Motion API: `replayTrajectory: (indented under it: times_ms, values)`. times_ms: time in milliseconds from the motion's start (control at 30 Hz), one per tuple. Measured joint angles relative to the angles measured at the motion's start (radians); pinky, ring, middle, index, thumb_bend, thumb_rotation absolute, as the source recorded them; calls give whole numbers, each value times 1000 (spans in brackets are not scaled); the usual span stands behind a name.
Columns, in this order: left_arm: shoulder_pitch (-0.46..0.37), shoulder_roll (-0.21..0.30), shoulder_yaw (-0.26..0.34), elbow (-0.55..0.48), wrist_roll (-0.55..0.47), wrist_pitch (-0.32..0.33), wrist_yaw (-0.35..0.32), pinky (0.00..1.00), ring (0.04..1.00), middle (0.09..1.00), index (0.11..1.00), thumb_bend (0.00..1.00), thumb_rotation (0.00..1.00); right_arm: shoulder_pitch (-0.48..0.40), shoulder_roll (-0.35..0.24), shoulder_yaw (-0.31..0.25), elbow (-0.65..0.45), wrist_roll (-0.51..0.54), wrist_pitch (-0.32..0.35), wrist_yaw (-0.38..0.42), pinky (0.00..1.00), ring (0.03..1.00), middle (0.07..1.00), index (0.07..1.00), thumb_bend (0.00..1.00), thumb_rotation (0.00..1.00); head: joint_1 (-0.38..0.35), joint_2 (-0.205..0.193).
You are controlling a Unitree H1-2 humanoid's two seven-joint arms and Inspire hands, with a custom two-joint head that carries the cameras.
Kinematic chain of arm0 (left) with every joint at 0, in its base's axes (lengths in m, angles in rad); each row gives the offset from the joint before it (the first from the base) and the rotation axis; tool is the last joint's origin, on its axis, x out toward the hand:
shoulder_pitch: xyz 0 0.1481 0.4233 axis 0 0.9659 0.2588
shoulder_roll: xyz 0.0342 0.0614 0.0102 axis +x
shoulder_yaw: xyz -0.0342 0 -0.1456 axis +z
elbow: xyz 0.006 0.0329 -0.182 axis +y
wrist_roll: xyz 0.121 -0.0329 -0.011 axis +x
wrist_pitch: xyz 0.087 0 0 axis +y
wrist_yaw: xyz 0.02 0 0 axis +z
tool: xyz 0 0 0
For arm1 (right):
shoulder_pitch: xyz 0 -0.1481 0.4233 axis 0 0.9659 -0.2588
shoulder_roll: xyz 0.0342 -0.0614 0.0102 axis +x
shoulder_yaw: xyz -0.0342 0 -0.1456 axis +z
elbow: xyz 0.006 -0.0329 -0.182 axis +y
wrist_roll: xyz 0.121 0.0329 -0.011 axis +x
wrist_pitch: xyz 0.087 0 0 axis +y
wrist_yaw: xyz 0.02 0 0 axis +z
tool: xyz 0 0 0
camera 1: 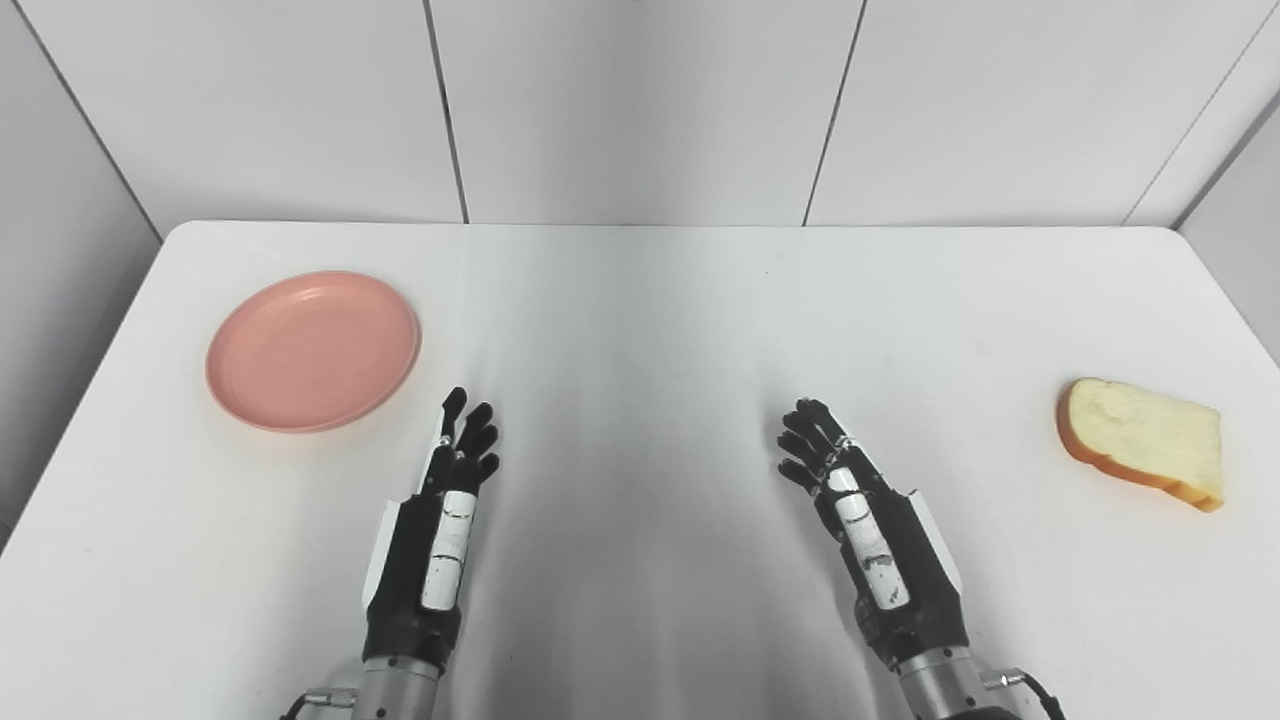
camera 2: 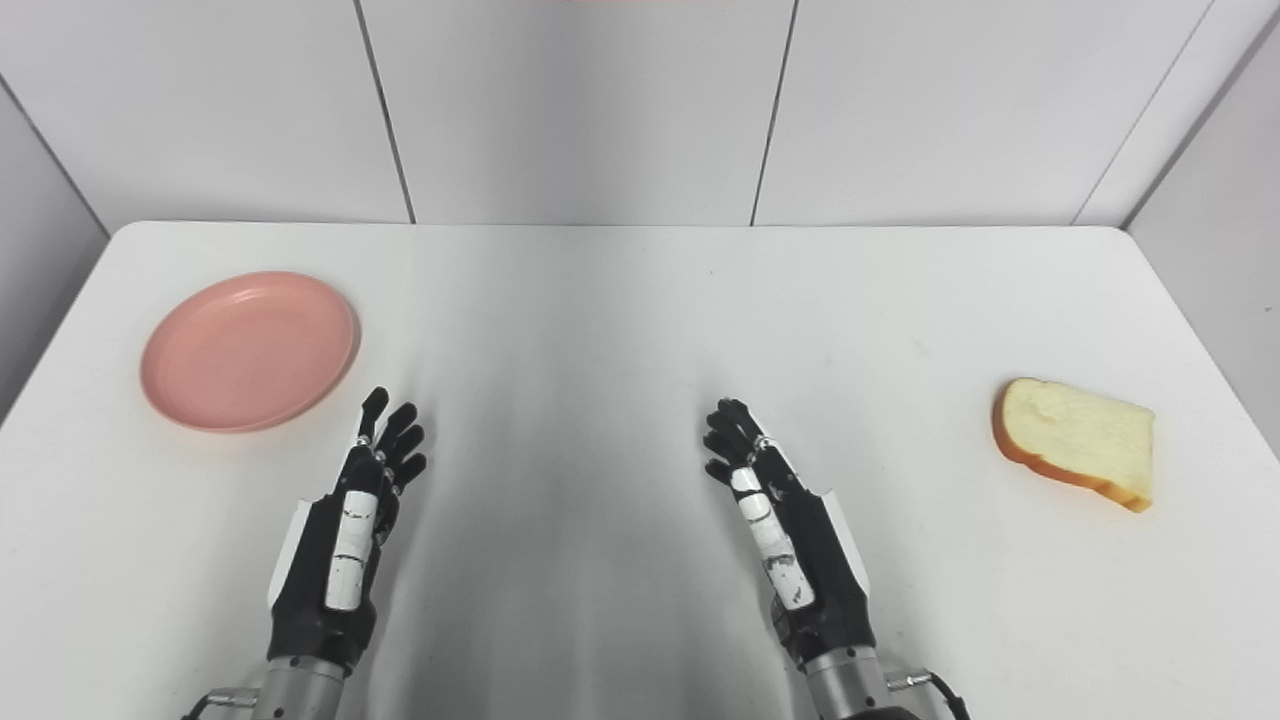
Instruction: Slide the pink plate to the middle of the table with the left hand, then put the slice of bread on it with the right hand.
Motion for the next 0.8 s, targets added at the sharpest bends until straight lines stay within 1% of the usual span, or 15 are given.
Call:
replayTrajectory:
  times_ms: [267, 533, 633, 733, 800]
  values:
    - [0, 3, -10, 0, 11, 0, 0, 934, 954, 960, 1000, 720, 991, 0, 0, -1, 0, 12, 0, 0, 895, 900, 904, 907, 710, 850, 5, -3]
    - [0, 3, -10, 1, 17, 0, 1, 920, 952, 961, 1000, 703, 994, 0, -1, -3, 7, 17, 0, 0, 892, 895, 894, 893, 707, 846, 11, -2]
    - [0, 5, -13, 0, 19, 0, 0, 926, 956, 964, 1000, 702, 997, 0, -1, -3, 7, 19, 0, 0, 909, 908, 907, 906, 707, 854, 8, -2]
    - [0, 8, -14, 0, 18, 0, 0, 910, 953, 963, 1000, 703, 991, 0, -2, -3, 7, 19, 0, 0, 898, 897, 900, 901, 712, 848, 8, -2]
    - [0, 7, -14, 0, 18, 0, 0, 908, 950, 962, 1000, 700, 988, 0, -3, -3, 7, 19, 0, 0, 899, 896, 899, 902, 710, 847, 12, -8]
